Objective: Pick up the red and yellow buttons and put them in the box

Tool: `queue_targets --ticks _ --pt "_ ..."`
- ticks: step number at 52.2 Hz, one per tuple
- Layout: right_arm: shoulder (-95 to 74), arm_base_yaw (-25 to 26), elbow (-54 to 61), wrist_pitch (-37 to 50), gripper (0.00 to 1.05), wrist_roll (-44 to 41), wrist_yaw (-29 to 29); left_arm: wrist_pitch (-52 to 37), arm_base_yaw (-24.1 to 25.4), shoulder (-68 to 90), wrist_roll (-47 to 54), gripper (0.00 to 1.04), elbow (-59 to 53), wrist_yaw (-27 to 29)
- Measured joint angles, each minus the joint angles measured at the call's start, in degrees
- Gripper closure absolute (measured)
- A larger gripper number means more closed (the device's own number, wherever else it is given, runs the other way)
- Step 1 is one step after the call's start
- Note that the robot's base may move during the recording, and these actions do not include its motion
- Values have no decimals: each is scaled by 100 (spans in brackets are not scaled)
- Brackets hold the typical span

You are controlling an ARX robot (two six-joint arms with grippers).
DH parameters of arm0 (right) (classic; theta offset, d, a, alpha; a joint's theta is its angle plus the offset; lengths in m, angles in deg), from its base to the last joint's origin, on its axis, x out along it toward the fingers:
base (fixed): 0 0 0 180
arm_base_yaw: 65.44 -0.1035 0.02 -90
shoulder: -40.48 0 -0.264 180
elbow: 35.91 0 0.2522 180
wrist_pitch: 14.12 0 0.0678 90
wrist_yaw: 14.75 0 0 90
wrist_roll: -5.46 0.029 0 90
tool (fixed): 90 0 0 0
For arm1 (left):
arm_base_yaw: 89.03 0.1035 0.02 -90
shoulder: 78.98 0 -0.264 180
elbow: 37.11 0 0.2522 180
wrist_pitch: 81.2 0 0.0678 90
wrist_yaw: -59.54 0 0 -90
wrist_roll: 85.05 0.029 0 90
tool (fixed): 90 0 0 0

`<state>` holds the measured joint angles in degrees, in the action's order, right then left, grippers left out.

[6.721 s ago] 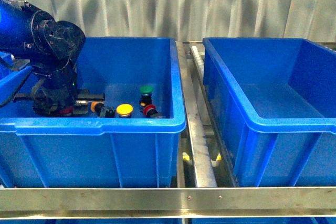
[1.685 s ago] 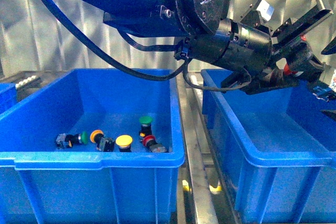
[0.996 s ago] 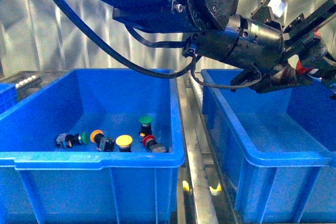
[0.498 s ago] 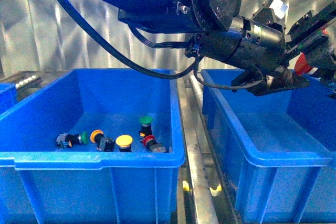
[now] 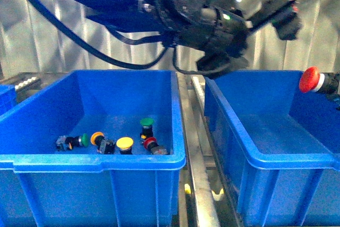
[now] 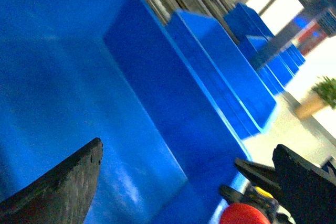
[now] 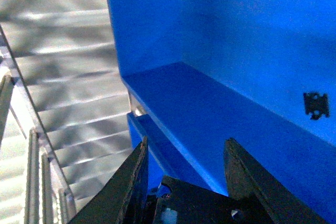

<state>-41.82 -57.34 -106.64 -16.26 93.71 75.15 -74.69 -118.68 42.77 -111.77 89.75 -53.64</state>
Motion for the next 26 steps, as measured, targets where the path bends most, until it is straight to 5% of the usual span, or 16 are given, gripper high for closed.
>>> queue_targets --ticks 15,26 --pt "-92 96 -219 -37 70 -901 7 -1099 922 -2004 308 8 -2503 1987" --pt "50 20 -236 -61 70 -1453 -44 -1794 1054 -3764 857 8 -4597 3012"
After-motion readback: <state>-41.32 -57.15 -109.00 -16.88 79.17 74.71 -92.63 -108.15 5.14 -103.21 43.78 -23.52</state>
